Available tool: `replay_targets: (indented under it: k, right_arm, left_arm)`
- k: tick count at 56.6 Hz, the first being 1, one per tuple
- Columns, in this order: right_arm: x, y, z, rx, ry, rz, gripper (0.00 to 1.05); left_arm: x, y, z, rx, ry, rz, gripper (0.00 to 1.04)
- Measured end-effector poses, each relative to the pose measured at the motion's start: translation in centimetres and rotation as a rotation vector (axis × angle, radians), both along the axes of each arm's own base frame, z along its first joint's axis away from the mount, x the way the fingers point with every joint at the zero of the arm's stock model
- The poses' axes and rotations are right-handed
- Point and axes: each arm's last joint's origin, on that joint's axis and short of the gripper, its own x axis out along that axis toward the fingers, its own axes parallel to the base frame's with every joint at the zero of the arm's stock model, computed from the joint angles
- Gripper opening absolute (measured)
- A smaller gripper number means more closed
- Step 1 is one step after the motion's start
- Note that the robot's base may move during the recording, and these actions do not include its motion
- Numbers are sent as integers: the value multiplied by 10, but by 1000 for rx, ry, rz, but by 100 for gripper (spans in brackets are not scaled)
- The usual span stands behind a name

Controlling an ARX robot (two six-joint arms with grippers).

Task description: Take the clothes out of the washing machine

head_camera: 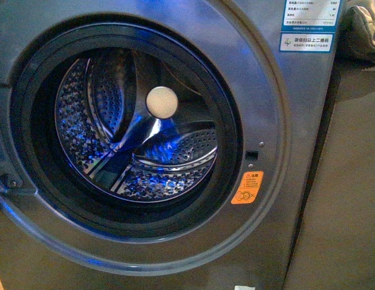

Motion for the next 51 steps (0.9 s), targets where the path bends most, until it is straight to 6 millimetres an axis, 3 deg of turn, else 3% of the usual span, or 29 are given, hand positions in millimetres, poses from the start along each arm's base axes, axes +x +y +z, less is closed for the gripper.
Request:
replay_targets:
  k: [2, 10, 14, 19, 23, 29, 35, 39, 51]
  right_arm:
    - [-1, 0, 0, -3, 0, 0, 1]
    - [-5, 0, 0, -4, 0, 1, 2]
    - [-7, 0, 0, -4, -2, 3, 2]
    - [-9, 0, 0, -4, 0, 3, 2]
    - [-10, -1, 0, -3, -2, -3, 2]
    - [-12, -1, 0, -4, -2, -2, 2]
    - [-13, 0, 0, -4, 0, 5, 2]
    - [-14, -1, 0, -4, 0, 2, 2]
    - [-25, -1, -3, -4, 10, 2, 2]
  left_arm:
    - [0, 0, 0, 0, 0, 0, 98]
    - [7, 5, 0, 9, 29, 43, 98]
    - [16, 24, 6, -11, 63, 150, 98]
    - [25, 83, -1, 34, 210, 420, 98]
    - [19, 134, -3, -12, 239, 608, 98]
    - [-4, 173, -17, -60, 274, 753, 98]
    - [-34, 184, -30, -96, 295, 742, 98]
    - [-43, 184, -36, -110, 307, 720, 98]
    - [-24, 175, -65, -125, 413, 742, 98]
